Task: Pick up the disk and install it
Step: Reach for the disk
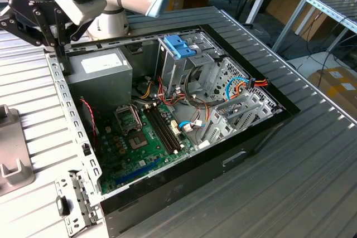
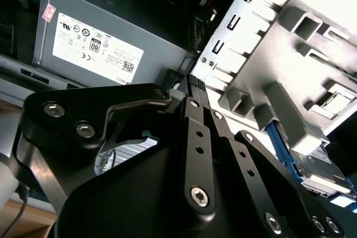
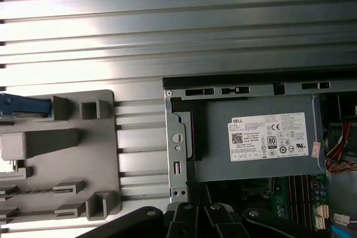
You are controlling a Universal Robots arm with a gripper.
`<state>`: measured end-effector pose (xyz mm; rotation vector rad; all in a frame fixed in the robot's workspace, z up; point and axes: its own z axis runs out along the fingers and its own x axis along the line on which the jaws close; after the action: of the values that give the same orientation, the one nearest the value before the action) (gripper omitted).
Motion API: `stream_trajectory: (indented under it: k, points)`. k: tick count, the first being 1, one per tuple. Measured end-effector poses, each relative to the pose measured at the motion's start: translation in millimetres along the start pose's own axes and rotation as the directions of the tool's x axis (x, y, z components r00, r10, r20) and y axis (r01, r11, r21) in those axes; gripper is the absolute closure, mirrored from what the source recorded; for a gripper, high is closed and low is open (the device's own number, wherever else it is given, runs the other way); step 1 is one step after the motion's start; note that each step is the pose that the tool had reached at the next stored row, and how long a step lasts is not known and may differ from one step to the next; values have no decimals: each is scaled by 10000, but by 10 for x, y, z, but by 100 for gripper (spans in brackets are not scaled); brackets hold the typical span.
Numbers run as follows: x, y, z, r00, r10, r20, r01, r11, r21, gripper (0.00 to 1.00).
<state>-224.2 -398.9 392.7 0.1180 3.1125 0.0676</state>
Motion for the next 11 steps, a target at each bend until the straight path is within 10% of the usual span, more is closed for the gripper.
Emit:
stream_trajectory:
  k: [11]
  points:
    - [90, -7, -2, 10000, 0, 0, 0, 10000, 0, 90]
